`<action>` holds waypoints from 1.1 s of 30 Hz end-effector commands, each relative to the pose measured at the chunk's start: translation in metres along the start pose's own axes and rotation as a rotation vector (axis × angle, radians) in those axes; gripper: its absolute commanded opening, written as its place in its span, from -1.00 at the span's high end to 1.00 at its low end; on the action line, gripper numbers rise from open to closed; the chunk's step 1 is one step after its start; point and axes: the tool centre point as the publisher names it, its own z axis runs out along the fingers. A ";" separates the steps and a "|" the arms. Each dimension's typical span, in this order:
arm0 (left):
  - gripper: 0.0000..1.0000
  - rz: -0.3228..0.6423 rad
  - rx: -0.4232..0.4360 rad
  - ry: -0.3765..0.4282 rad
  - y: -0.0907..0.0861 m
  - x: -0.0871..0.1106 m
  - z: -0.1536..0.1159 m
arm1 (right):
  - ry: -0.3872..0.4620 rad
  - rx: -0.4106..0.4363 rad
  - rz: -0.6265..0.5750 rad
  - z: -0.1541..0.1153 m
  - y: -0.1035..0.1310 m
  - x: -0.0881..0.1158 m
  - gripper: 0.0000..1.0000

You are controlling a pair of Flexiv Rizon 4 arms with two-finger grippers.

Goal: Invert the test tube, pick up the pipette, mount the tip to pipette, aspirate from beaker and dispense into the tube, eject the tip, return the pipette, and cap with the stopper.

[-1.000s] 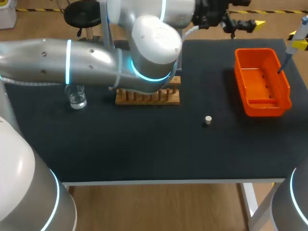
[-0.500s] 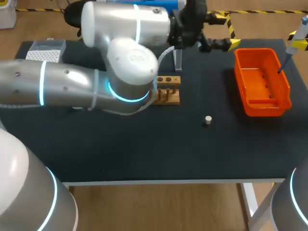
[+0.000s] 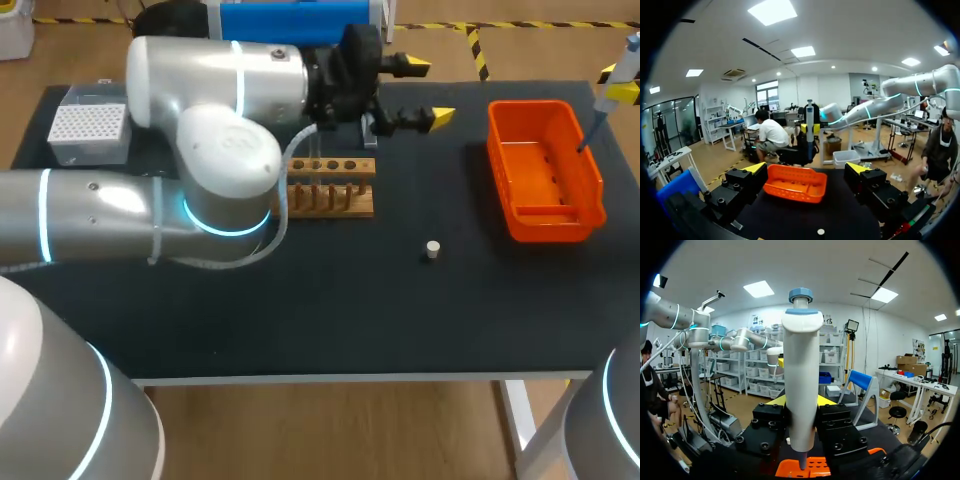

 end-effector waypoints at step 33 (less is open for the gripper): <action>-1.00 -0.040 0.229 -0.002 0.058 0.004 -0.082 | 0.001 0.002 0.000 0.000 0.000 0.000 1.00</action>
